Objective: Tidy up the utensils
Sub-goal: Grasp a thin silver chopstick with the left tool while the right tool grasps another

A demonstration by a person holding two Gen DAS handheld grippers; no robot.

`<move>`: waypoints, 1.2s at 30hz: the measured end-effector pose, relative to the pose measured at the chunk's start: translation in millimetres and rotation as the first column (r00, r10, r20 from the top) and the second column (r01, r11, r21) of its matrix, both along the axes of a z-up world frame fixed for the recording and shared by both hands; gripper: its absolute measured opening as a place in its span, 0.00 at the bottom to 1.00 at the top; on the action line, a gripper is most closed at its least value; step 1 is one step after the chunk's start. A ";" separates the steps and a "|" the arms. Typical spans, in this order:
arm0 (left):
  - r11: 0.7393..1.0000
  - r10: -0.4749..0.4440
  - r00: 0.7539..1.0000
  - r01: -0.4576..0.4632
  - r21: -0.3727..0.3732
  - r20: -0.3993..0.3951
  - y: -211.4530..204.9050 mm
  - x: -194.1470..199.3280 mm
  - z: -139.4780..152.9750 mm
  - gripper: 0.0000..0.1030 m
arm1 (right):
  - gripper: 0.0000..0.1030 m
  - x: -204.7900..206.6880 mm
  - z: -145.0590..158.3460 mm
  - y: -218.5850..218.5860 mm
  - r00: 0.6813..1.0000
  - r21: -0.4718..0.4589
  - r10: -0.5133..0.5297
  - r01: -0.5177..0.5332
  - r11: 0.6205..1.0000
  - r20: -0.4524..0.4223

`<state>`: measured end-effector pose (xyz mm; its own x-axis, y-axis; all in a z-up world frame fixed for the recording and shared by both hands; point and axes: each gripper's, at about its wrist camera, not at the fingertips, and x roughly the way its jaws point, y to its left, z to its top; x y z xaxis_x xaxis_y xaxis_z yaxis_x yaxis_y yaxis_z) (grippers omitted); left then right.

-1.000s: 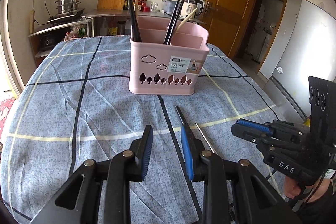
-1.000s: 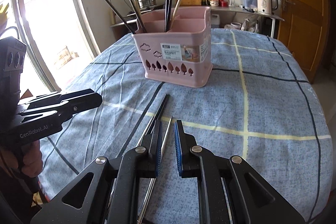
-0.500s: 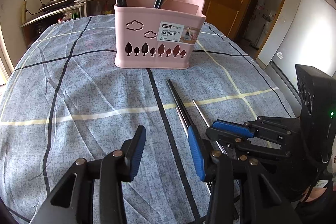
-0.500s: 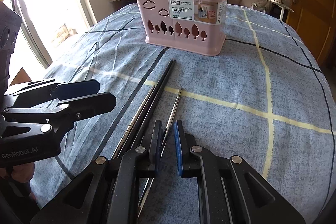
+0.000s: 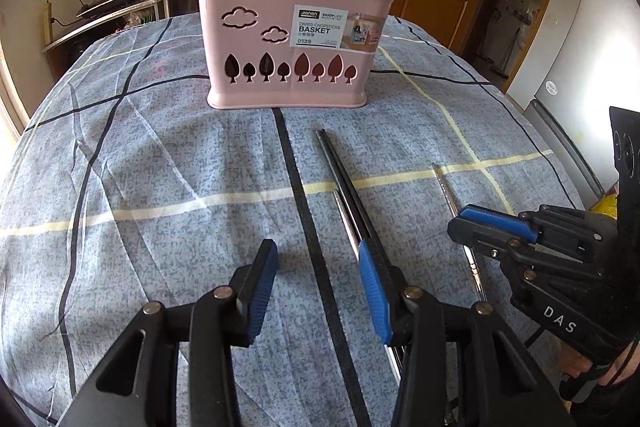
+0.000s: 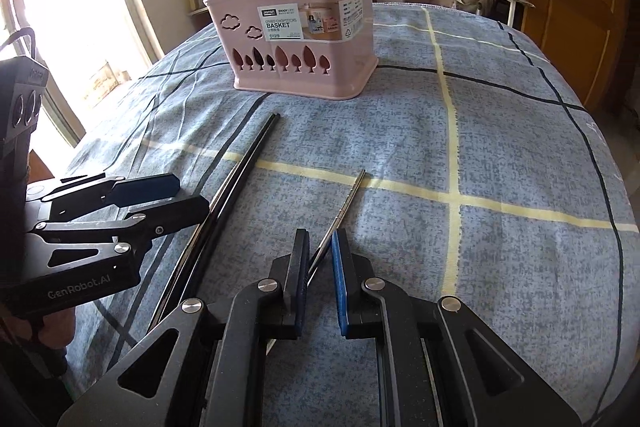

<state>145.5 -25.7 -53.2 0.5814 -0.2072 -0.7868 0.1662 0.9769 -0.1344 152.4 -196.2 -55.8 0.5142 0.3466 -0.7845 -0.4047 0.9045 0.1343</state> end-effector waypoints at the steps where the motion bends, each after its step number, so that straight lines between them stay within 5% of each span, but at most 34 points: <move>1: 1.000 0.004 1.000 -0.004 0.002 0.002 -0.2 0.1 -0.2 0.45 | 0.11 0.3 0.0 -0.3 1.000 0.002 0.001 -0.001 1.000 0.001; 11: 0.993 0.009 1.000 -0.012 0.114 0.027 -18.9 0.3 -3.5 0.49 | 0.11 -0.1 -0.8 -5.2 1.000 0.011 0.000 0.000 1.000 0.001; 16: 0.990 -0.012 0.999 0.007 0.138 0.033 -8.2 -2.8 -1.6 0.14 | 0.11 0.3 -0.8 -11.5 1.000 0.011 0.000 0.000 1.000 -0.002; 20: 0.990 -0.027 1.000 0.025 0.138 0.014 8.1 -1.5 0.0 0.08 | 0.11 1.3 -0.6 -14.3 1.000 0.015 0.021 -0.021 1.000 -0.009; 27: 0.994 0.003 1.000 0.000 0.108 -0.030 31.5 6.2 1.2 0.09 | 0.11 7.2 1.2 -20.3 0.999 0.013 0.013 -0.012 1.000 -0.037; 31: 0.997 0.014 0.998 -0.009 0.083 -0.057 32.2 16.5 1.9 0.26 | 0.11 15.1 4.2 -14.2 0.999 -0.019 -0.023 0.022 1.000 -0.042; 36: 0.997 0.027 0.998 -0.022 0.077 -0.063 27.8 26.6 0.9 0.32 | 0.11 31.1 3.2 -11.6 0.995 -0.048 -0.074 0.071 0.996 -0.064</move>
